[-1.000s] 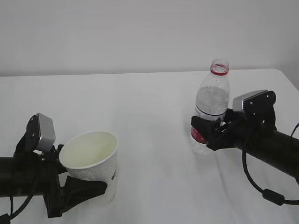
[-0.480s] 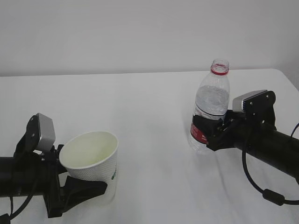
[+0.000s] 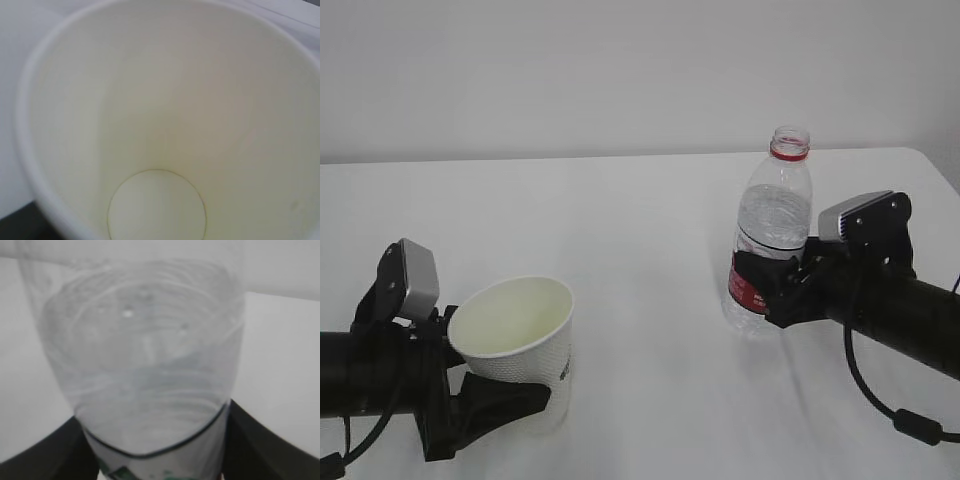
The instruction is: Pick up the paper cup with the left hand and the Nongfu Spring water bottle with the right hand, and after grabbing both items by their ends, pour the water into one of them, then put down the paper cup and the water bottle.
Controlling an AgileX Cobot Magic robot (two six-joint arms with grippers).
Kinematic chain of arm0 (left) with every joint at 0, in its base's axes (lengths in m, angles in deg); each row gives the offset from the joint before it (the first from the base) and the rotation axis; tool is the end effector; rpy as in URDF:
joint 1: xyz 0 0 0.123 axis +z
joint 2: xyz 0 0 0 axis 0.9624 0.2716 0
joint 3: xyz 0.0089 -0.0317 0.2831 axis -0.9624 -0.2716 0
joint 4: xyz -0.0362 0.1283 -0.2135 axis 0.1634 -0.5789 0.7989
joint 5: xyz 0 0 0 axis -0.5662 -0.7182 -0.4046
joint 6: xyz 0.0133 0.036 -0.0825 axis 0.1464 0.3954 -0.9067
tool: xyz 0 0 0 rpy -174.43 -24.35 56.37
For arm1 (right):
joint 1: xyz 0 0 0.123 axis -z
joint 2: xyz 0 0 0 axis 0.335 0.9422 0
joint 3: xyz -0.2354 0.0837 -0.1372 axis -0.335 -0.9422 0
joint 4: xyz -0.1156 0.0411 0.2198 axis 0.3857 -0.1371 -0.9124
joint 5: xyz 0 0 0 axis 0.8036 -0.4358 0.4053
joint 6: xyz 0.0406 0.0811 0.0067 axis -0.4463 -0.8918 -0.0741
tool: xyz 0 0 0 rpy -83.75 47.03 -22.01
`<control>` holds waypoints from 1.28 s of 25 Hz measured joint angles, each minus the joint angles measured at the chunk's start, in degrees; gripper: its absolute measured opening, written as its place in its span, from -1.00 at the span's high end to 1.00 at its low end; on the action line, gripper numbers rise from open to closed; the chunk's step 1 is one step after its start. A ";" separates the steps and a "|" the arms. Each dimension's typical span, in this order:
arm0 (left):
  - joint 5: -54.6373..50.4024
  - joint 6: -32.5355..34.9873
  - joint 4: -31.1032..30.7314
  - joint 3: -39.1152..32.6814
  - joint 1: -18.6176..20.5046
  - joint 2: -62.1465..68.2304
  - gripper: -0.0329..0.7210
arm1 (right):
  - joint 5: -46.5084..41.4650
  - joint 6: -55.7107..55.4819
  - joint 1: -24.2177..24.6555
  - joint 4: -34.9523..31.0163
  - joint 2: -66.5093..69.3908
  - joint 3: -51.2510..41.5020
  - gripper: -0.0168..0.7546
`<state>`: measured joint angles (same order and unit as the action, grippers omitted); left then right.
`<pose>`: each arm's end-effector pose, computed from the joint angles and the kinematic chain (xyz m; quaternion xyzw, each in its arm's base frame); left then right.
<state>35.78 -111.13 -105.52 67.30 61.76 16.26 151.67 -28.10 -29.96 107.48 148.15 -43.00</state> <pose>0.2180 -0.1184 0.1085 0.4065 0.7414 -0.3447 0.4078 0.2869 0.0881 0.1077 -0.2085 0.7680 0.1939 0.5736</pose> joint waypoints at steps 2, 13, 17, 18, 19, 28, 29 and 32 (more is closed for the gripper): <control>0.00 0.00 0.00 0.76 -1.00 0.00 -0.56 | -1.28 0.00 0.00 0.13 -2.36 -0.59 -0.28; -1.50 -0.65 2.55 4.24 -7.35 0.00 -0.56 | -5.33 0.00 0.00 0.55 -12.50 -3.41 -0.28; -1.50 -1.38 3.48 5.37 -9.02 0.00 -0.56 | -8.89 0.00 0.00 0.70 -16.22 -4.81 -0.28; -1.53 -1.54 3.76 5.61 -9.54 0.00 -0.56 | -9.30 0.00 0.00 0.70 -16.91 -5.22 -0.28; -1.53 -1.58 3.89 5.87 -10.06 0.00 -0.56 | -9.55 0.00 0.00 0.70 -17.43 -5.62 -0.28; -1.76 -1.94 6.20 6.36 -13.79 0.00 -0.56 | -12.90 -0.33 0.00 0.96 -21.26 -7.48 -0.28; -1.76 -2.06 6.24 6.47 -14.05 0.26 -0.56 | -13.48 -0.43 0.00 0.96 -21.68 -7.48 -0.28; -1.76 -2.43 6.39 6.57 -15.26 1.55 -0.56 | -14.61 -0.45 0.00 0.96 -22.98 -7.60 -0.28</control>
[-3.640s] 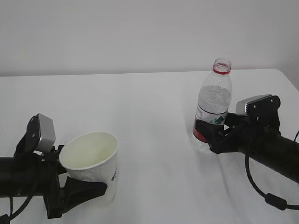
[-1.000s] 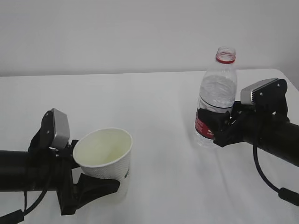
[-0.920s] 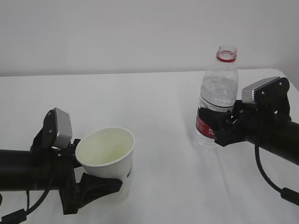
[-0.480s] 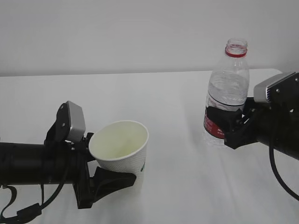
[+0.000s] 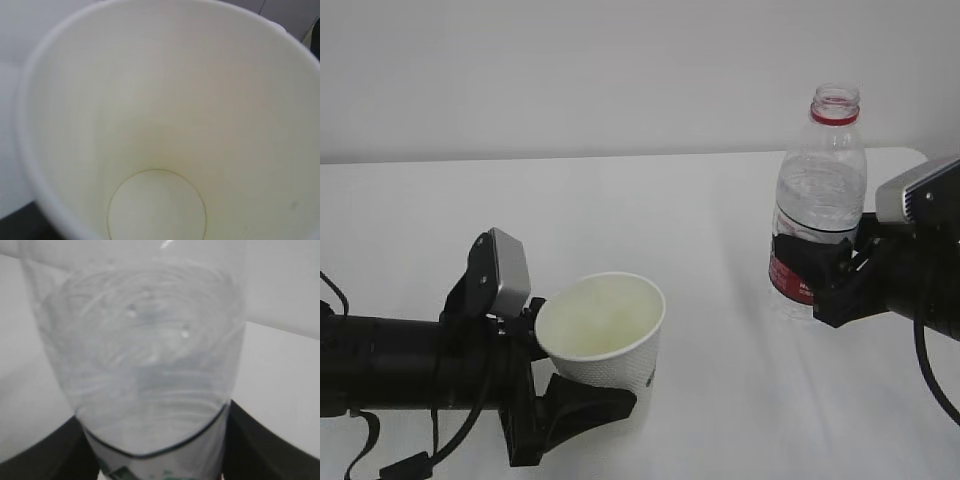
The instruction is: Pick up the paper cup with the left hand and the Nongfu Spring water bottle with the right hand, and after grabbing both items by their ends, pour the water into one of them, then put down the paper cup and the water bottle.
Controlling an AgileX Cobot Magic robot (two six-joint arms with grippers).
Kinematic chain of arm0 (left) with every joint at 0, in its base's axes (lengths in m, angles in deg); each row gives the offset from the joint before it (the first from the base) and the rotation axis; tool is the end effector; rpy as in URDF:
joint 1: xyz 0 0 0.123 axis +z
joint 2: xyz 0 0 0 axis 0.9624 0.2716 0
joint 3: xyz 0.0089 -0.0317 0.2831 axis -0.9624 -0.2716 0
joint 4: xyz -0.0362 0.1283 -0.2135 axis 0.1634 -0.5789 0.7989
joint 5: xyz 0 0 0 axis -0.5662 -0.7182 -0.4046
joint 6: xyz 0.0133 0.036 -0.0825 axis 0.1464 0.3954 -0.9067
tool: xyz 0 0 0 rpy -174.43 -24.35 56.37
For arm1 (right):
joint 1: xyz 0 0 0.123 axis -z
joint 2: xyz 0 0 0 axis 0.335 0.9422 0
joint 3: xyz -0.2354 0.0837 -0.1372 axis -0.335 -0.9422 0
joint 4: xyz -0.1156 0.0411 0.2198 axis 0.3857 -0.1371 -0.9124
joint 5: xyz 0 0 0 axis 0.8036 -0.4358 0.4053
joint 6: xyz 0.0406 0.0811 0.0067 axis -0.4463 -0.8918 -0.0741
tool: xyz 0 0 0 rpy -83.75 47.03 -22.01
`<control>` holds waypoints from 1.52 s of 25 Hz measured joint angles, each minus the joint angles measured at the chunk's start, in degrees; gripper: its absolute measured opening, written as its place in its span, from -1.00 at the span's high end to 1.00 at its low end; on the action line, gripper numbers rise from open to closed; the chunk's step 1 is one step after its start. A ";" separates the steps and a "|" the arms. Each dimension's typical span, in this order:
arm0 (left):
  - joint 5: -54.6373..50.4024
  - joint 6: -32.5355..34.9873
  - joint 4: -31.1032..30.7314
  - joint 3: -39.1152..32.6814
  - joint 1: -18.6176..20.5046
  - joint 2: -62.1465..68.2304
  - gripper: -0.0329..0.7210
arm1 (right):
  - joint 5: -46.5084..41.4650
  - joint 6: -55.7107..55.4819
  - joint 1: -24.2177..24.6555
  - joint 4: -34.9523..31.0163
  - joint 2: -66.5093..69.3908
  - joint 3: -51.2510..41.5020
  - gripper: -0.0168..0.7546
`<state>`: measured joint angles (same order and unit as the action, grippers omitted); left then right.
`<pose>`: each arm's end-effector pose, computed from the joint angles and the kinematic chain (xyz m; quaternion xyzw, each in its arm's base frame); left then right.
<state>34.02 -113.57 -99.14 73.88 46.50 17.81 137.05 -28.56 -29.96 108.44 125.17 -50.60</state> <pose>0.2152 -0.1843 0.1176 0.4516 0.6990 -0.3811 0.4028 0.2428 0.0753 0.1714 -0.2307 0.7632 0.1439 0.5861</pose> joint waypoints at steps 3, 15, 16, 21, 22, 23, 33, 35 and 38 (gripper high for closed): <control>0.00 -0.31 0.68 0.13 -1.42 1.00 -0.56 | -1.13 0.00 0.00 0.00 -0.99 0.00 -0.28; -5.18 -3.63 0.21 6.18 -5.29 1.46 -0.56 | -4.13 0.00 0.00 1.91 -2.57 0.00 -0.28; -5.83 -3.63 0.16 6.47 -5.53 1.46 -0.56 | -4.89 0.00 0.00 1.91 -2.91 0.00 -0.28; -6.97 -3.85 -0.25 7.76 -5.78 1.59 -0.55 | -7.08 0.00 0.00 2.01 -4.11 0.00 -0.28; -7.10 -3.99 -0.25 8.10 -5.78 1.59 -0.55 | -7.11 0.00 0.00 2.04 -4.15 0.00 -0.28; -7.23 -4.12 -0.25 8.26 -5.78 1.59 -0.55 | -7.21 0.21 0.00 2.04 -4.24 0.00 -0.28; -10.50 -4.59 -0.33 8.66 -6.87 1.62 -0.54 | -7.57 2.91 0.00 2.14 -4.24 0.00 -0.28; -10.71 -4.59 -0.33 8.76 -7.37 1.72 -0.54 | -7.69 3.38 0.00 2.14 -4.24 0.00 -0.28; -10.97 -4.59 -0.33 9.56 -7.94 1.96 -0.54 | -7.69 4.24 0.00 2.14 -4.24 0.00 -0.28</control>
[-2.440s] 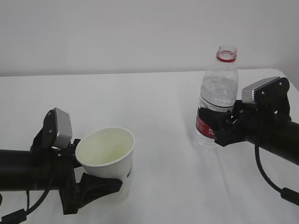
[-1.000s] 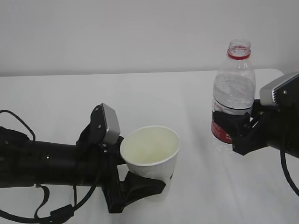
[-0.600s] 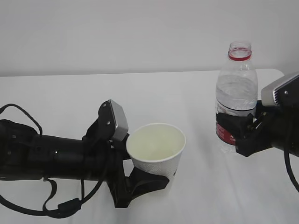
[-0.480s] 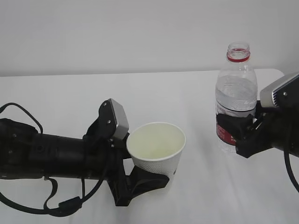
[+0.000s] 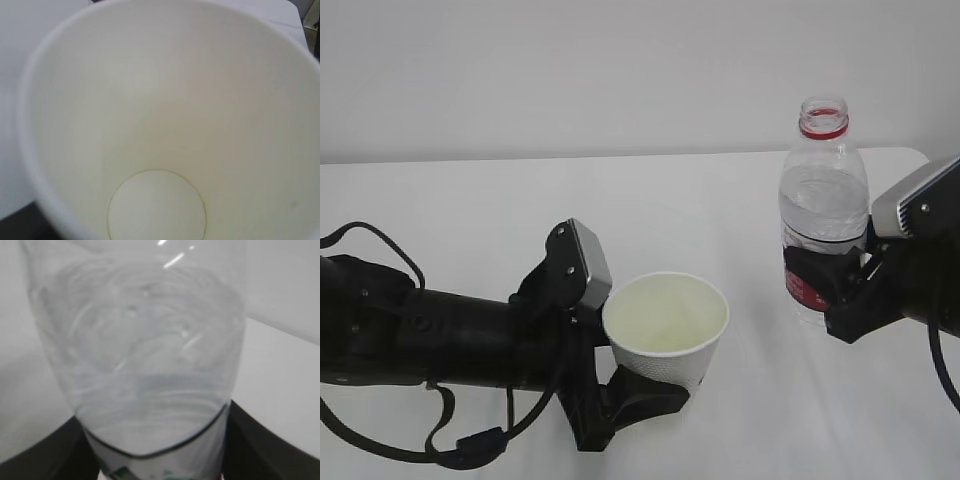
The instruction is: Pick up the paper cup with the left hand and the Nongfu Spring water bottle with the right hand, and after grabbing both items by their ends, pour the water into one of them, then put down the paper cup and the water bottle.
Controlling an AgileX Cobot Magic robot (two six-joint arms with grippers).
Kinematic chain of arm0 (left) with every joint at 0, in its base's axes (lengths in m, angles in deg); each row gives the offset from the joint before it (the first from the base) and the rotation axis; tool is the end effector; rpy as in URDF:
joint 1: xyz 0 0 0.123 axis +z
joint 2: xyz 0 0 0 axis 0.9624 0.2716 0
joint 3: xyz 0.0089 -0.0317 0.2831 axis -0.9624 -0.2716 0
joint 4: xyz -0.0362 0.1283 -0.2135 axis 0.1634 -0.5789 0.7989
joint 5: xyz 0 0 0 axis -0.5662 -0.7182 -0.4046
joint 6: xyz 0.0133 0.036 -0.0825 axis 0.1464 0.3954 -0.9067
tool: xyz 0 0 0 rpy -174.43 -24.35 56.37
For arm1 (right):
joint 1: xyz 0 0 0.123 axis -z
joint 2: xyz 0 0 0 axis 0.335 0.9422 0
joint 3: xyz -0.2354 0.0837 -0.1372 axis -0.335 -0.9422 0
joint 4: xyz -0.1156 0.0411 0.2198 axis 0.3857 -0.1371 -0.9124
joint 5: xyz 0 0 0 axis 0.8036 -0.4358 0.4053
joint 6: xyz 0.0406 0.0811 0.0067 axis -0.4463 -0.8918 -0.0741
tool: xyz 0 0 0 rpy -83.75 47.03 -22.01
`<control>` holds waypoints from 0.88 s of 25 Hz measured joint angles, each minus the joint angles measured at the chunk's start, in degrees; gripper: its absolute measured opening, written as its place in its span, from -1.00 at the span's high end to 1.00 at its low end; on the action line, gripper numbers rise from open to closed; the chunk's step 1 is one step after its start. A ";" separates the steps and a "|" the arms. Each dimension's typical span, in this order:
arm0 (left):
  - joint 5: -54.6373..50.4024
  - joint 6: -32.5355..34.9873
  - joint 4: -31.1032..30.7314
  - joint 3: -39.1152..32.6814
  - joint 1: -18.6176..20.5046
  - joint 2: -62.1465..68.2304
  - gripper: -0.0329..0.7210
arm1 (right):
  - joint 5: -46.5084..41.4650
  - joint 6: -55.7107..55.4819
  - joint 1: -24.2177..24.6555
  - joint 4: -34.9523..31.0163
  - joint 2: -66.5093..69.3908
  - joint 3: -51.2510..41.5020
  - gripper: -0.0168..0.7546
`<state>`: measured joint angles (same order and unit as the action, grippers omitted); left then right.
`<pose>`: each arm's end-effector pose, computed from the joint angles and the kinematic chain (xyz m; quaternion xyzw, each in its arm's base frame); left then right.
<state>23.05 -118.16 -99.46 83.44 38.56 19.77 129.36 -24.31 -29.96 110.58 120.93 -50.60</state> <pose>0.2277 -0.2298 0.1219 0.4929 0.6992 -0.3490 0.3826 0.2362 0.0721 0.1780 -0.2803 0.7675 0.0961 0.5685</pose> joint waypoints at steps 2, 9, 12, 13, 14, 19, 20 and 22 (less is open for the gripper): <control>-0.08 0.00 0.10 0.95 -0.51 0.44 -0.54 | 0.00 0.24 0.00 0.02 0.00 0.00 -0.28; -0.08 -0.02 1.23 2.87 -2.31 1.00 -0.54 | -0.22 0.82 0.00 0.12 0.00 0.00 -0.28; -0.08 -0.02 1.85 3.11 -2.38 1.00 -0.54 | -0.95 1.95 0.00 0.12 0.00 0.00 -0.28; -0.08 -0.02 2.11 3.15 -2.38 1.00 -0.54 | -1.31 2.68 0.00 0.12 0.00 0.00 -0.28; -0.08 -0.02 2.16 3.24 -2.38 1.00 -0.54 | -1.61 3.47 0.00 0.12 0.00 0.00 -0.28; -0.12 -0.02 2.30 3.24 -2.38 1.00 -0.54 | -1.68 5.49 0.00 0.12 0.00 -0.02 -0.28; -0.12 -0.02 2.30 3.24 -2.38 1.00 -0.54 | -1.68 6.05 0.00 0.12 0.00 -0.02 -0.28; -0.12 -0.02 2.40 3.24 -2.38 1.00 -0.53 | -1.68 6.84 0.00 0.02 0.00 -0.02 -0.28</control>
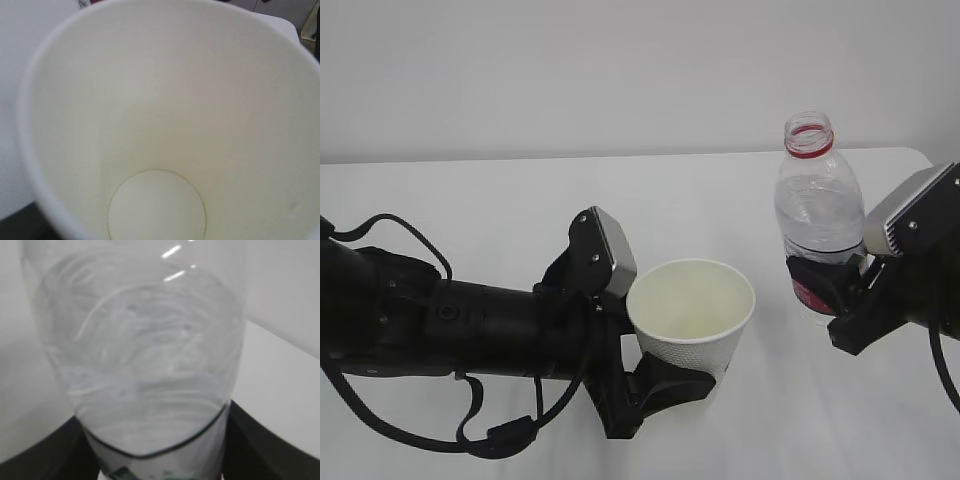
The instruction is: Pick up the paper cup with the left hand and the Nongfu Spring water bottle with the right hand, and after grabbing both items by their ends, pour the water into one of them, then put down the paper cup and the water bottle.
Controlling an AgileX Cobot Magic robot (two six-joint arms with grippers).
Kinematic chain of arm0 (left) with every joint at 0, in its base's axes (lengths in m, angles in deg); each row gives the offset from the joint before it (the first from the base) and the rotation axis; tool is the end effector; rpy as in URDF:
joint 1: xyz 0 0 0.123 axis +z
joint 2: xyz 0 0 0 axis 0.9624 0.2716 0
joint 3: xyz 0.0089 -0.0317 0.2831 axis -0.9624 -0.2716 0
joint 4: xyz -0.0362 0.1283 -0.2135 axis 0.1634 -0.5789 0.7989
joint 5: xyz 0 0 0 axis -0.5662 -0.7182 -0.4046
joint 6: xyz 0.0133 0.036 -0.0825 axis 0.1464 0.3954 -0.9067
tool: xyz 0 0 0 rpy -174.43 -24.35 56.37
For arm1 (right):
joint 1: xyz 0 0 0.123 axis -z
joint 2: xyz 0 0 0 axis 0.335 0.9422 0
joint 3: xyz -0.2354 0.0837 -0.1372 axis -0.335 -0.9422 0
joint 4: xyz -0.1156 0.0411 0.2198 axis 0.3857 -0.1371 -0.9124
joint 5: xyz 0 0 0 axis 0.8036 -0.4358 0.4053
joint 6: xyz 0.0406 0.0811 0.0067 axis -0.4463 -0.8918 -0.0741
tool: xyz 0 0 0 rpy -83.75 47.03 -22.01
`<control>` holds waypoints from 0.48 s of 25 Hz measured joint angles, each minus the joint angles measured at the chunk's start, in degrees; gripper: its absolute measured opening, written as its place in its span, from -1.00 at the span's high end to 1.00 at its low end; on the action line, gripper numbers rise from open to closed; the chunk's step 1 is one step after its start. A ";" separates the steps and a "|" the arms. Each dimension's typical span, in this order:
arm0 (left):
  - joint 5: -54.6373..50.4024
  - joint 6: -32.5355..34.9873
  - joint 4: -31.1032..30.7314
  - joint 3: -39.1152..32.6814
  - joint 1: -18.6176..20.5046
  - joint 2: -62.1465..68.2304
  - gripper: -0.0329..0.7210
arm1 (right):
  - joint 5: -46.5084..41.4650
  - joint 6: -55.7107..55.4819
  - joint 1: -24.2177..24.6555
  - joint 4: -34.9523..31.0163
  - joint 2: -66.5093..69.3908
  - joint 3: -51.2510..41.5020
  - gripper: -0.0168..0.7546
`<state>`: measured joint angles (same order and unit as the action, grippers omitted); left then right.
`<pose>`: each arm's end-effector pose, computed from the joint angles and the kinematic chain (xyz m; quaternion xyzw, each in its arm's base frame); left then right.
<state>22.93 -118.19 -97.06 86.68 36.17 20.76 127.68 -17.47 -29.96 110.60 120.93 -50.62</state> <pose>0.2317 -0.2478 0.1283 0.4902 0.6880 -0.3579 0.3978 0.2357 0.0710 0.1755 -0.3269 0.7577 0.0576 0.5619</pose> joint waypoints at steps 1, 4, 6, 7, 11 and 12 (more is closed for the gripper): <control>0.00 0.00 0.00 0.00 0.00 0.00 -0.53 | 0.00 0.43 0.00 0.00 0.00 0.00 -0.28; 0.00 -0.60 0.00 0.00 0.00 0.00 -0.53 | 0.00 2.31 0.00 0.00 0.00 0.00 -0.28; 0.00 -0.87 0.00 0.00 0.00 0.00 -0.53 | 0.00 3.09 0.00 -0.07 0.00 0.00 -0.28; 0.00 -1.02 0.00 0.00 0.00 0.00 -0.53 | 0.00 3.59 0.00 -0.07 0.00 0.00 -0.28; 0.00 -1.21 -0.10 0.00 -0.15 0.00 -0.53 | -0.16 5.56 0.00 -0.13 0.00 0.00 -0.28; -0.10 -1.35 -0.22 0.00 -0.42 0.00 -0.53 | -0.38 6.18 0.00 -0.13 0.00 0.00 -0.28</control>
<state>22.83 -119.53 -97.28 86.68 35.75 20.76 127.30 -11.29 -29.96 110.47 120.93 -50.62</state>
